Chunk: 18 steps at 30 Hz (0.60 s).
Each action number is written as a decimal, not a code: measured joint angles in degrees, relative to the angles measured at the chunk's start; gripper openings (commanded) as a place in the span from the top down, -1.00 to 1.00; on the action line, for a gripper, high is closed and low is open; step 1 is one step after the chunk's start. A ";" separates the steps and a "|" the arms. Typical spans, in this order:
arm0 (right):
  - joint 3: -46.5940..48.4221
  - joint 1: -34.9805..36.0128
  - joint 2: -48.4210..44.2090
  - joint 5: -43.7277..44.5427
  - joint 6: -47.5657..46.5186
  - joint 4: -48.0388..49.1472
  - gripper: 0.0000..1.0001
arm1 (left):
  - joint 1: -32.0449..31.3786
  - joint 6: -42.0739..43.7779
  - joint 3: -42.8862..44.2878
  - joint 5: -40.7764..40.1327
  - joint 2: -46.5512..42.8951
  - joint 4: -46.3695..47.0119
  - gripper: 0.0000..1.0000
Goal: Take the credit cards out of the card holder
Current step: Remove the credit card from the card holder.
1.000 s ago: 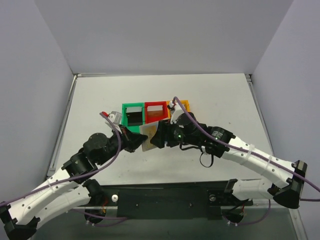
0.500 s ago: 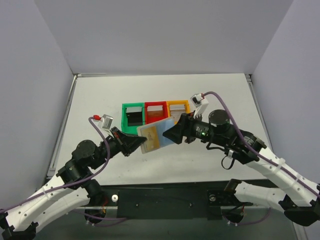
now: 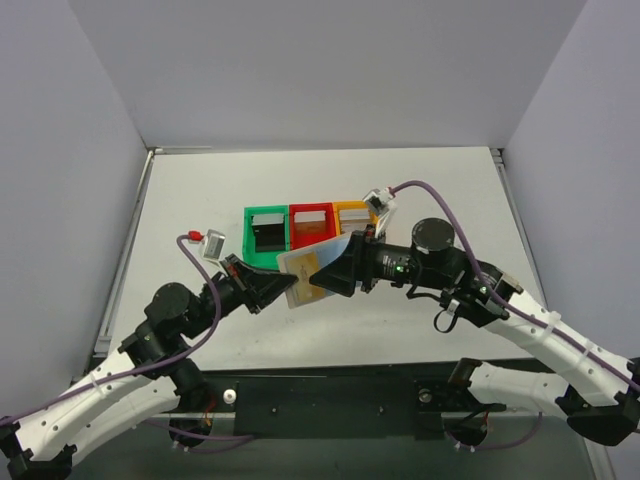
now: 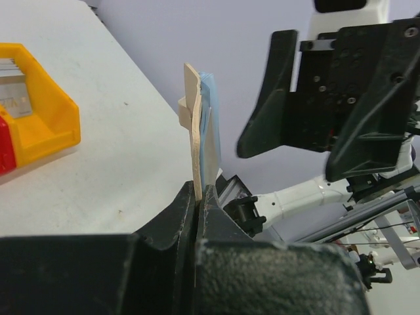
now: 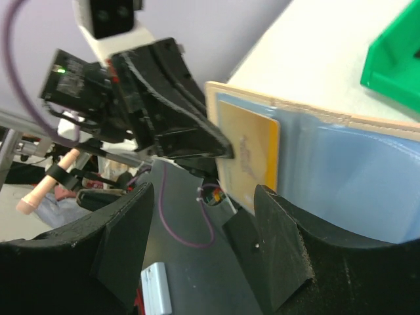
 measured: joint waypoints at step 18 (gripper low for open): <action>-2.34 0.00 2.32 -1.49 1.57 3.04 -0.05 | 0.02 -3.50 -2.21 3.04 0.07 6.75 1.00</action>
